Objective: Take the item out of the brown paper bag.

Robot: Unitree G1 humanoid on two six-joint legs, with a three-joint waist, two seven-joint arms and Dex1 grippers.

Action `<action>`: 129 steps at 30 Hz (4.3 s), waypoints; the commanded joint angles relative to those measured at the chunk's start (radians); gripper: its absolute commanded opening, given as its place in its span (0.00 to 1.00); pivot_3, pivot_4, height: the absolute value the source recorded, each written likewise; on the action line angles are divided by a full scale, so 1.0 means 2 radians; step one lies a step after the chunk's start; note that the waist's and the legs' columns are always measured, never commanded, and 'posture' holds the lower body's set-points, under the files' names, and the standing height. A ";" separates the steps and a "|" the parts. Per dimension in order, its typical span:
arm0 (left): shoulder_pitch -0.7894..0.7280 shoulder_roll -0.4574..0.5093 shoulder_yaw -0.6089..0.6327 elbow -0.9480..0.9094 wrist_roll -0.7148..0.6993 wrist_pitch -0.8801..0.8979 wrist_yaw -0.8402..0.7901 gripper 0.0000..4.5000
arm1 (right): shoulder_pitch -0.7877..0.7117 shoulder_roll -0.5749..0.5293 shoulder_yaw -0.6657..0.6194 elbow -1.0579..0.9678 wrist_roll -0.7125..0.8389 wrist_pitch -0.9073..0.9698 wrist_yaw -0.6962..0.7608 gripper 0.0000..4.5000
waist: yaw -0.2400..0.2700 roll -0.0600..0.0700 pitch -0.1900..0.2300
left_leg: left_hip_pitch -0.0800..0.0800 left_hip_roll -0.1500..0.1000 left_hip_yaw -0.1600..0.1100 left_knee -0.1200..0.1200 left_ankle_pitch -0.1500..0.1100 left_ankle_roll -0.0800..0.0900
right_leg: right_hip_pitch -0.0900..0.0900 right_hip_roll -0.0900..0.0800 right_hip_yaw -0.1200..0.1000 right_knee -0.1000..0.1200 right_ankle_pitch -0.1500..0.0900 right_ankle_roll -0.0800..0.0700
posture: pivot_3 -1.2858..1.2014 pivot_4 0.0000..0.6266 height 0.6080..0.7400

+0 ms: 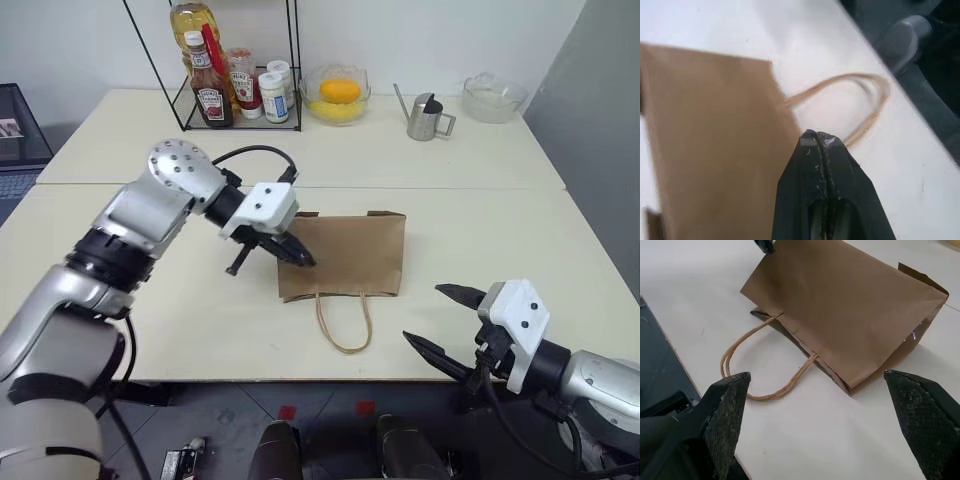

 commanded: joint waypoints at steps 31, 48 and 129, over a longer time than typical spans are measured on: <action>0.090 -0.161 0.105 0.109 0.140 -0.376 0.005 0.89 | -0.051 0.100 0.063 -0.031 -0.118 0.062 0.111 1.00 | 0.012 0.000 0.000 | 0.002 0.000 -0.001 0.003 0.000 0.000 | 0.003 0.000 0.000 0.000 0.000 0.000 | 0.52 0.24 1.00; 0.073 -0.185 0.085 0.173 0.174 -0.485 0.016 0.89 | -0.040 0.097 0.055 -0.031 -0.123 0.061 0.116 1.00 | 0.012 0.000 0.000 | 0.002 0.000 -0.001 0.003 0.000 0.001 | 0.004 0.000 0.000 0.000 0.000 0.000 | 0.52 0.24 1.00; 0.120 -0.162 0.146 0.002 0.128 -0.101 0.087 0.01 | -0.098 0.198 0.169 0.350 -0.803 -0.600 0.039 1.00 | 0.012 0.000 0.000 | 0.003 0.000 -0.001 0.003 0.000 0.000 | 0.004 0.000 0.000 0.000 0.000 0.000 | 0.52 0.24 1.00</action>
